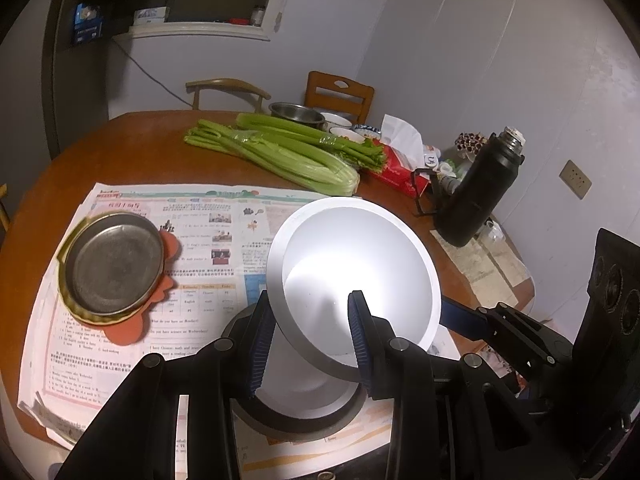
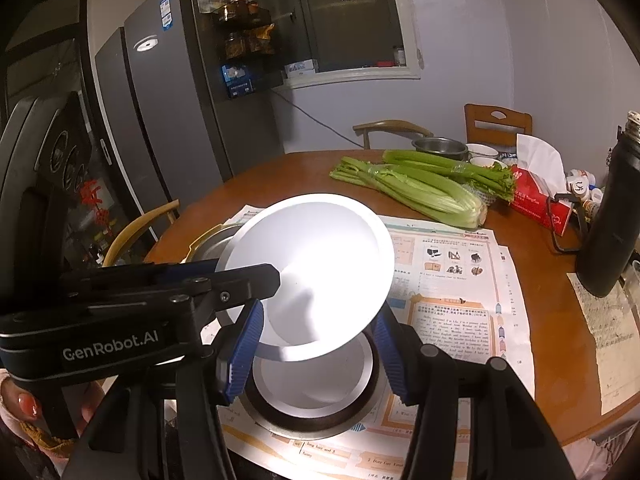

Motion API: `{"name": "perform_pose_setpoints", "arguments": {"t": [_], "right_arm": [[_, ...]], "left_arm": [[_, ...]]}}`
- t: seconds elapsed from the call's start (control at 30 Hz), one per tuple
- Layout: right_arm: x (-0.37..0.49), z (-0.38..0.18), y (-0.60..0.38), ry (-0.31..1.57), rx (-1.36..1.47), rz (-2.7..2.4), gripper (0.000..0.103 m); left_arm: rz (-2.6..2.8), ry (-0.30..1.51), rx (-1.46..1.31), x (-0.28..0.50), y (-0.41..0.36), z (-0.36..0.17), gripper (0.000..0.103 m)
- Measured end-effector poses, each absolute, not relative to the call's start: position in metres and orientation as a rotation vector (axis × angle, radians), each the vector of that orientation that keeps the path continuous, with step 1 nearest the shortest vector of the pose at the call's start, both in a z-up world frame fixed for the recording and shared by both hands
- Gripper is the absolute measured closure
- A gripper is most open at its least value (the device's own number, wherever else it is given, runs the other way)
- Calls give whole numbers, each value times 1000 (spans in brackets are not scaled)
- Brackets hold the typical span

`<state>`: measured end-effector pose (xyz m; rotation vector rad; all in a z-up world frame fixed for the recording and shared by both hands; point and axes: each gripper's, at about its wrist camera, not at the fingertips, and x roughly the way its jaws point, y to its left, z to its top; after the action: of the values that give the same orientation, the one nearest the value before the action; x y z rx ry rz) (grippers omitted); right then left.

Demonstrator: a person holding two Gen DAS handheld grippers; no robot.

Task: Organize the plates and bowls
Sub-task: 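Carry the white bowl with the left tool over the steel bowl and lower it, then press the white bowl into the steel bowl and open the left tool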

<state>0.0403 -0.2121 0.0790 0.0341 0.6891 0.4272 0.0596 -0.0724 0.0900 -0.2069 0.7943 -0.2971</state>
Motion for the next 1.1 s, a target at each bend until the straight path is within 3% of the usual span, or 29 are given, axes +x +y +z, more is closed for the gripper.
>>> {"name": "perform_pose_setpoints", "arguments": {"t": [1.1], "right_arm": [[43,29,-205,815,10,447,47]], "left_arm": [[-257,922,-194,63,-72,37,66]]}}
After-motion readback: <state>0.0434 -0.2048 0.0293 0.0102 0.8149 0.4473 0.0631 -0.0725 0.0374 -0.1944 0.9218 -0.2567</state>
